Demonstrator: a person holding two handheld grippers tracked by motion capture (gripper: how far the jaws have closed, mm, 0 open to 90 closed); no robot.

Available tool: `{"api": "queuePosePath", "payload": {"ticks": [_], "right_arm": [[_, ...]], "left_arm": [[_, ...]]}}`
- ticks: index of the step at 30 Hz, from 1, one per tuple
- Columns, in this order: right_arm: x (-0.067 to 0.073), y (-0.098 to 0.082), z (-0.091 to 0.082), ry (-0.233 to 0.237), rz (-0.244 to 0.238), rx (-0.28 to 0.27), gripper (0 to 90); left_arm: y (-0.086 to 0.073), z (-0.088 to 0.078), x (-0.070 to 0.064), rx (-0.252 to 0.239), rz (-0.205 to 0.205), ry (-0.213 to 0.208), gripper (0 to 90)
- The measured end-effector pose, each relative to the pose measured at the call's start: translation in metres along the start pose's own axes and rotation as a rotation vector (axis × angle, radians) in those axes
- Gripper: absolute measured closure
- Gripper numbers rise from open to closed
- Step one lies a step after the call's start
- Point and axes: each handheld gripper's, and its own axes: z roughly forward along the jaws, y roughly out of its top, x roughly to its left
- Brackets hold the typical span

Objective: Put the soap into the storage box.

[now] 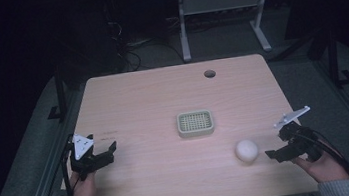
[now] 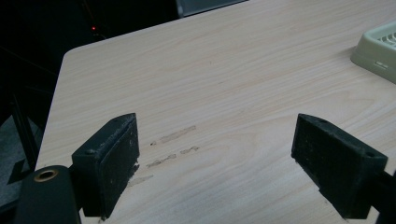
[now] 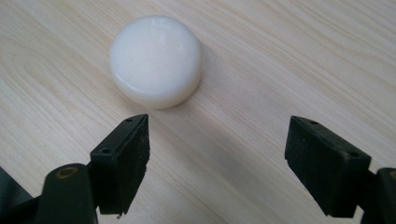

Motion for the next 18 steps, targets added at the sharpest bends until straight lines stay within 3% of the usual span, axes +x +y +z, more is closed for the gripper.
{"api": "queuePosePath", "payload": {"ticks": [18], "right_arm": [[0.013, 0.019, 0.007, 0.044, -0.06, 0.051, 21.1]], "left_arm": [[0.0, -0.001, 0.001, -0.002, -0.006, 0.0, 14.8]]}}
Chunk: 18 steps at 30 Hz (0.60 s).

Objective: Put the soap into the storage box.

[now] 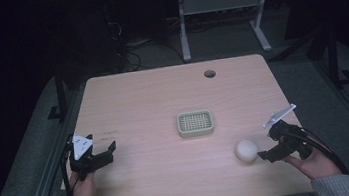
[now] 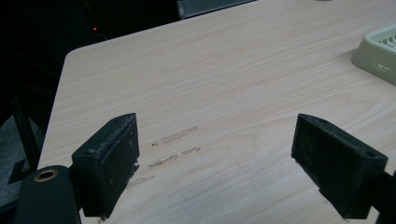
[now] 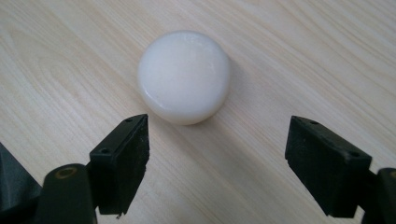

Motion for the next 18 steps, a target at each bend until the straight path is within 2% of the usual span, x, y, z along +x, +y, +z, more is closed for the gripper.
{"api": "queuePosePath", "payload": {"ticks": [18], "right_arm": [[0.009, 0.018, 0.002, 0.017, -0.057, 0.02, 20.7]], "left_arm": [[0.0, 0.0, 0.001, -0.003, 0.003, 0.003, 14.8]]}}
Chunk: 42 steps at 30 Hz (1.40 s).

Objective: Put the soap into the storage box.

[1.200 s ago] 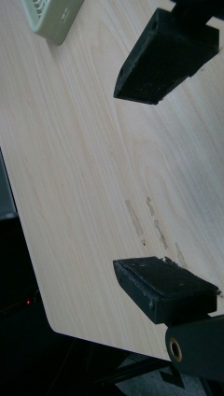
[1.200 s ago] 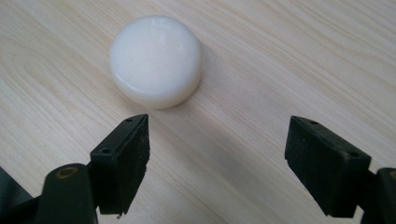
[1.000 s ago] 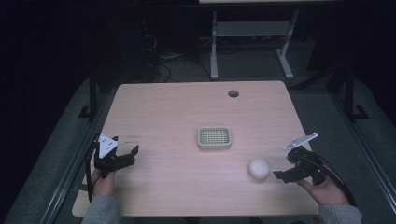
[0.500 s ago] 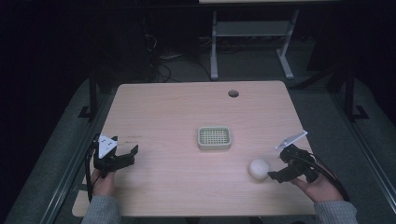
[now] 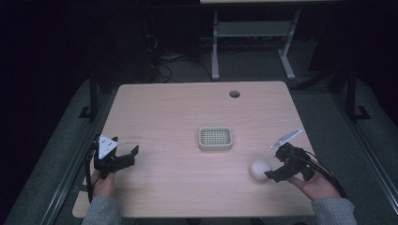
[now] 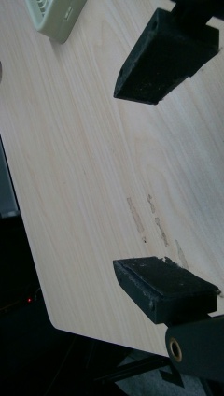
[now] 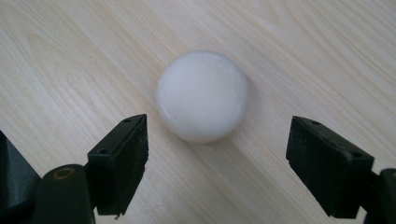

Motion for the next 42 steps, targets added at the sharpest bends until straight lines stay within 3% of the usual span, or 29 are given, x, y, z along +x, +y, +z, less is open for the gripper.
{"api": "queuePosePath", "payload": {"ticks": [26, 42], "right_arm": [[0.01, 0.018, 0.017, 0.025, -0.049, 0.044, 20.2], [0.011, 0.032, 0.041, 0.009, -0.075, 0.126, 19.3]], "left_arm": [[0.0, 0.0, 0.0, -0.001, -0.002, -0.002, 14.8], [0.0, -0.001, 0.001, -0.006, -0.013, 0.001, 14.8]]}}
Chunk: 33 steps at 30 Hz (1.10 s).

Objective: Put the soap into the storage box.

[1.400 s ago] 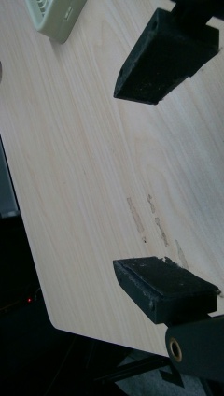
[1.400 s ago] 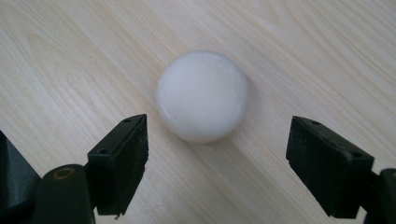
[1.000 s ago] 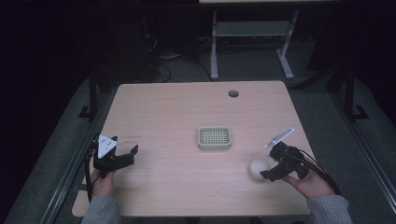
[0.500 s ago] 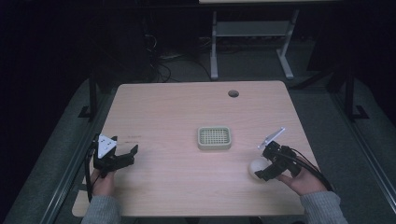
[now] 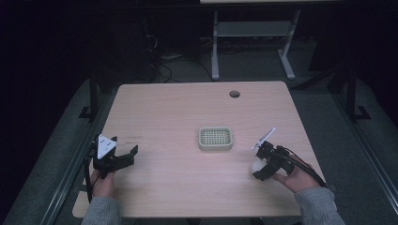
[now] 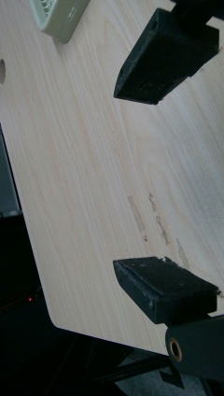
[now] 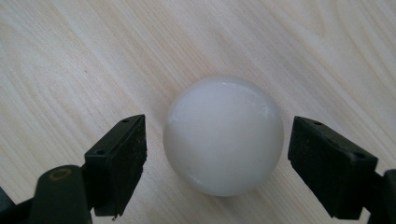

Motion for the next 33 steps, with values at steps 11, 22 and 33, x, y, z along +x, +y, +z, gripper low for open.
{"api": "queuePosePath", "payload": {"ticks": [11, 22, 33], "right_arm": [[-0.003, 0.001, 0.006, 0.012, 0.007, 0.016, 18.5], [-0.003, 0.002, 0.014, 0.008, 0.003, 0.042, 18.5], [-0.002, 0.002, 0.025, -0.007, -0.007, 0.078, 18.7]], "left_arm": [[0.0, 0.0, 0.0, -0.001, 0.0, 0.002, 14.8], [0.0, 0.0, 0.0, 0.002, 0.004, 0.003, 14.8], [0.0, 0.0, 0.0, 0.006, 0.006, 0.002, 14.8]]}}
